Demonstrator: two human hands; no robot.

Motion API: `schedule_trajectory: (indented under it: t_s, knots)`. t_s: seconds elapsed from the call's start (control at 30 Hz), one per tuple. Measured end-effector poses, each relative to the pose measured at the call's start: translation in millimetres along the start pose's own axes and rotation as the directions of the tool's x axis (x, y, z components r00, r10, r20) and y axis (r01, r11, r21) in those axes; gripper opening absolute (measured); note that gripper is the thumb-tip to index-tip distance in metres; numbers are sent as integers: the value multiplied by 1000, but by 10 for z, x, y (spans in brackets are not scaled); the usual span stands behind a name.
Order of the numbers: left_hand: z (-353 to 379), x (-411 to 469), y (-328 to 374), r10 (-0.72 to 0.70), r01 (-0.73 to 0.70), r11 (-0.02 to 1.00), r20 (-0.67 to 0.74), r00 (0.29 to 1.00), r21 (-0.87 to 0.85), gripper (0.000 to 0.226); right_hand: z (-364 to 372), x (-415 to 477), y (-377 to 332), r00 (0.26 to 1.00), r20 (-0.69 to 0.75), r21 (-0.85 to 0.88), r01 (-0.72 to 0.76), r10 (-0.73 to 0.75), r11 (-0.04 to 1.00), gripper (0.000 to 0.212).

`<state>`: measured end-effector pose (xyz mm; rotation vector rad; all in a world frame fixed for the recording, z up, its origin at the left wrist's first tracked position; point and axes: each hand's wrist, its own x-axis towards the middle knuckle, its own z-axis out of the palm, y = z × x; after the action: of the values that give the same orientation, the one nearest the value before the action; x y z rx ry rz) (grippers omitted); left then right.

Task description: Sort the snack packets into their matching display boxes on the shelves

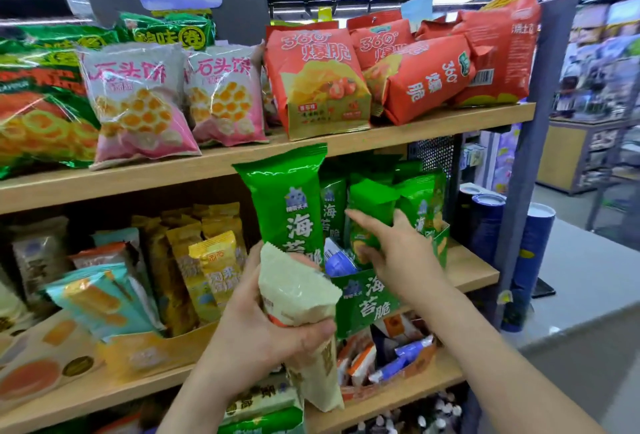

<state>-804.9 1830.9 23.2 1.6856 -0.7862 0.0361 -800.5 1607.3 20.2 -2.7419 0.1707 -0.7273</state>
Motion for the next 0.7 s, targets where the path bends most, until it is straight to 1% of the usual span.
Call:
schedule_trajectory:
  t_s: [0.07,0.1,0.17,0.2,0.23,0.27,0.3,0.33,0.37,0.4,0.43,0.47,0.5,0.53,0.57,0.6,0.63,0.67,0.7]
  knots:
    - [-5,16,-1,-60,67,994,78,995,-85,65,24,59,2,997,76,1,28,-28,1000,56]
    - [1,24,-11,-87,101,985,108,990,-137,70,33,80,-16,993,113,-40,44,-40,998,57]
    - [30,29,-39,-139,167,962,140,980,-217,78,79,83,-44,984,171,-176,73,-43,982,65]
    - [50,28,-54,-161,196,950,156,975,-243,82,95,52,-58,985,168,-207,62,-27,976,69]
    - [70,24,-70,-179,221,939,175,968,-263,86,83,3,-70,990,143,-201,29,0,979,70]
    - [91,19,-93,-194,244,927,192,962,-284,90,59,-50,-63,996,84,-161,4,9,987,68]
    - [106,12,-123,-209,265,914,204,956,-307,92,21,-113,-51,1000,-17,-91,0,-2,996,64]
    - [123,7,-157,-225,285,901,208,952,-329,93,-25,-189,-45,987,-160,7,14,-13,1000,57]
    - [137,3,-183,-239,299,891,207,949,-342,94,-97,-277,-63,958,-287,159,26,21,987,48]
    - [156,5,-201,-244,305,887,208,947,-347,95,-180,-359,-84,938,-335,347,33,92,937,39]
    - [178,10,-211,-237,302,889,218,947,-345,95,-278,-428,-140,955,-257,531,12,148,847,35]
    - [205,18,-213,-218,292,892,237,947,-344,92,-340,-468,-202,986,-67,687,-65,151,724,39]
    - [232,26,-206,-197,284,896,266,944,-341,88,-354,-491,-238,983,141,780,-181,113,599,45]
    - [260,33,-193,-175,276,902,303,937,-332,81,-320,-505,-245,963,262,819,-255,59,515,44]
    - [283,40,-176,-156,271,909,345,926,-317,73,-232,-493,-223,958,284,840,-267,35,473,41]
    - [302,44,-159,-141,266,917,382,913,-297,65,-160,-484,-205,965,252,854,-255,68,454,39]
    - [318,43,-132,-136,261,924,396,908,-280,60,-102,-484,-180,970,210,862,-243,123,445,42]
    - [326,40,-117,-145,259,927,379,914,-271,58,-75,-495,-153,971,164,876,-225,174,427,48]
    - [326,35,-96,-165,262,925,331,929,-276,60,-84,-511,-115,970,110,892,-193,219,408,51]
